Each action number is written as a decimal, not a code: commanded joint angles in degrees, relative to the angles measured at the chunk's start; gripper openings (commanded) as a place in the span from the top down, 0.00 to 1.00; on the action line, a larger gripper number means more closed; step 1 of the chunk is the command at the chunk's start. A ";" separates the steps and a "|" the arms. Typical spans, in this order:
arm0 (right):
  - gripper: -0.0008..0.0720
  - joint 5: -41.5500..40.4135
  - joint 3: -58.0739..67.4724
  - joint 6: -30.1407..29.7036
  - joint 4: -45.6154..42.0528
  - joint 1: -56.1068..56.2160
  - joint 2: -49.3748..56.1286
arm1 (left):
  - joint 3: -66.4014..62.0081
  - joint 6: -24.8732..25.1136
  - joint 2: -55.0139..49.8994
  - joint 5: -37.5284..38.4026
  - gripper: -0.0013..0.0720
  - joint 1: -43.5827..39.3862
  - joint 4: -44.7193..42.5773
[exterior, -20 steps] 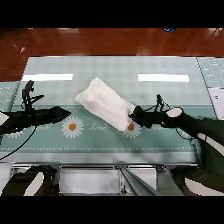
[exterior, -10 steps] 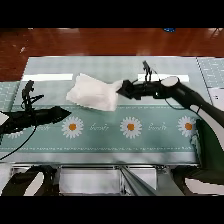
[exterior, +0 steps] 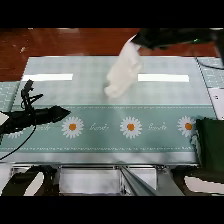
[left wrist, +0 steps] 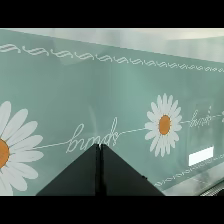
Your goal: Fold the shirts.
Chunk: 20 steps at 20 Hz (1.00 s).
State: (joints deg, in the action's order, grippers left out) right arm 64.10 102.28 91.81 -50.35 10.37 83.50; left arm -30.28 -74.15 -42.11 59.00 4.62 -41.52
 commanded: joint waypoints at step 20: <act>0.96 42.36 -20.22 6.43 -37.75 -67.76 -34.86 | -0.04 4.76 -0.02 -2.08 0.96 0.04 3.43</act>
State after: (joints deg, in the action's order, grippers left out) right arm 102.94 88.95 100.31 -77.65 -48.75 53.32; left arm -30.28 -70.19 -42.11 57.65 4.67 -38.30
